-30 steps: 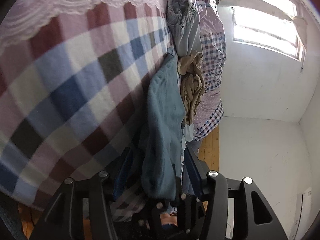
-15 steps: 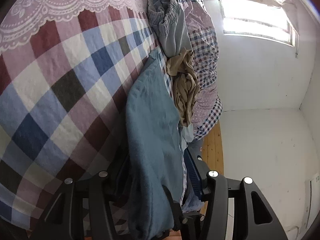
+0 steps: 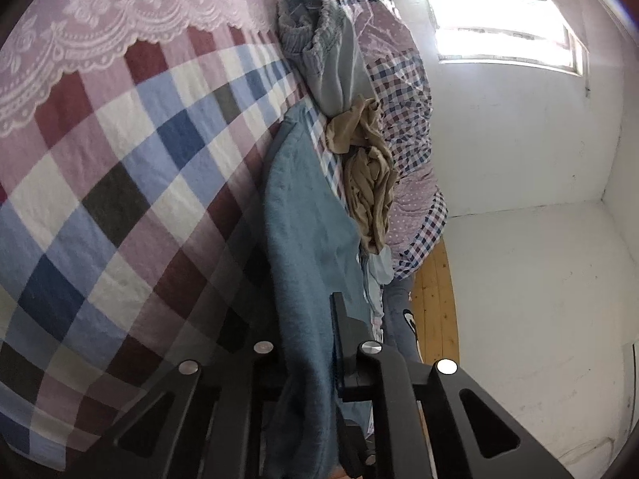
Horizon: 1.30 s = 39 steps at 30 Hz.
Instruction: Fold clothes
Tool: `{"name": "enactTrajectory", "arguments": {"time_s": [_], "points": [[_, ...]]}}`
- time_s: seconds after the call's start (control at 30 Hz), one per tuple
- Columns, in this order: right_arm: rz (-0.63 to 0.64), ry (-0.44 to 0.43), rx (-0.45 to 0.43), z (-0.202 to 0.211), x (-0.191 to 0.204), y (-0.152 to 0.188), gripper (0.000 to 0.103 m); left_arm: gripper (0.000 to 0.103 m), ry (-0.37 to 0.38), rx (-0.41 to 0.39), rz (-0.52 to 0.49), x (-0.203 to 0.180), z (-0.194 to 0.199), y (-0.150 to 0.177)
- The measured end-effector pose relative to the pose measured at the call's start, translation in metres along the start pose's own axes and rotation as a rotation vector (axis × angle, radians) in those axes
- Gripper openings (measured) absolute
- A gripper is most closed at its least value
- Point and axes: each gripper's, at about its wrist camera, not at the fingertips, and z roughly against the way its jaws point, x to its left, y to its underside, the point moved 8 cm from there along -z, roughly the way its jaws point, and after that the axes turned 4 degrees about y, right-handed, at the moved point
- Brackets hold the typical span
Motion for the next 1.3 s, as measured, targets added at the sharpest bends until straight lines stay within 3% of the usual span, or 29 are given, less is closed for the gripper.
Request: {"name": "enactTrajectory", "arguments": {"time_s": [0.03,0.07,0.13,0.37,0.6,0.93,1.3], "points": [[0.003,0.03,-0.007,0.003,-0.003,0.002,0.065,0.01,0.004,-0.002,0.0,-0.001,0.0,0.0],[0.006,0.06,-0.013,0.005,-0.005,0.004,0.079,0.01,0.007,-0.005,0.001,-0.001,0.0,-0.001],[0.021,0.114,0.009,0.004,-0.01,0.017,0.083,0.01,0.017,-0.006,0.01,-0.003,0.0,-0.001],[0.077,0.242,0.143,-0.012,-0.024,0.077,0.083,0.01,0.066,-0.017,0.02,-0.012,-0.001,-0.004],[0.059,0.338,0.27,-0.016,-0.076,0.138,0.083,0.009,0.097,-0.039,0.045,-0.015,0.002,-0.005],[0.149,0.392,0.412,0.016,-0.135,0.229,0.084,0.008,0.124,-0.064,0.077,-0.013,-0.002,-0.009],[0.296,0.416,0.604,0.063,-0.176,0.325,0.084,0.008,0.098,-0.07,0.124,-0.001,-0.002,-0.01]]}}
